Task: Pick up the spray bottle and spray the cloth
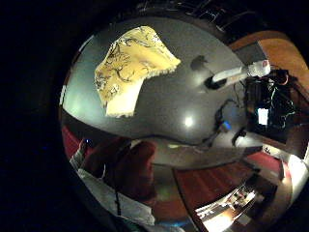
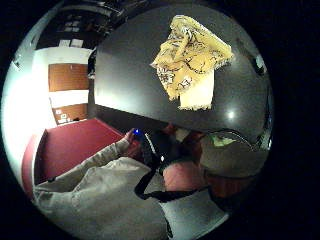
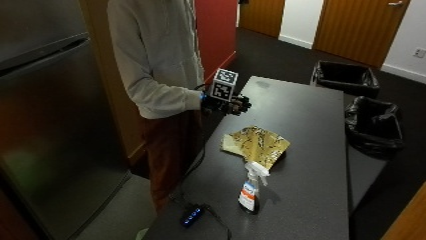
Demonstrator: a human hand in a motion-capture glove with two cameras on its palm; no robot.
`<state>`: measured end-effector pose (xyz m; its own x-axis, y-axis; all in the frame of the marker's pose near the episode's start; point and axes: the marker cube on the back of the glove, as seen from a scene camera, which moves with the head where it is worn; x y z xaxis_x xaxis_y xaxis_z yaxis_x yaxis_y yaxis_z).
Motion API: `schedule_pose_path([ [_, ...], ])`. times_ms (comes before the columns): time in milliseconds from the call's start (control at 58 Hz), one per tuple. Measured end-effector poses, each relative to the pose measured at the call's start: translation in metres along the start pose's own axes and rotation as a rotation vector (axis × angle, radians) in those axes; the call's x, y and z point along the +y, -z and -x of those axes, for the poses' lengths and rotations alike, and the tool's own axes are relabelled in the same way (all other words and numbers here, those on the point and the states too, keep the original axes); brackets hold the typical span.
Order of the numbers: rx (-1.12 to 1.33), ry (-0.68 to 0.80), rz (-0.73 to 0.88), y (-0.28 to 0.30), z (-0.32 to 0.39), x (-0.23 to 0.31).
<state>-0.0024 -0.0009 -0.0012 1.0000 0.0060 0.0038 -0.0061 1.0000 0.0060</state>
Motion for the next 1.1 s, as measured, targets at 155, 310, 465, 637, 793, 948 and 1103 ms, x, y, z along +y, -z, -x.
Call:
schedule_pose_path([
  [155,0.000,-0.036,-0.015,0.002,0.017,-0.003],
  [310,0.003,-0.069,-0.033,0.004,0.032,-0.009],
  [465,0.011,-0.082,-0.042,0.008,0.038,-0.011],
  [637,0.010,-0.098,-0.054,0.008,0.036,-0.011],
  [793,0.012,-0.118,-0.074,0.008,0.028,-0.005],
  [948,-0.007,-0.138,-0.093,0.006,0.019,0.007],
  [1103,-0.020,-0.162,-0.113,0.003,0.004,0.017],
])
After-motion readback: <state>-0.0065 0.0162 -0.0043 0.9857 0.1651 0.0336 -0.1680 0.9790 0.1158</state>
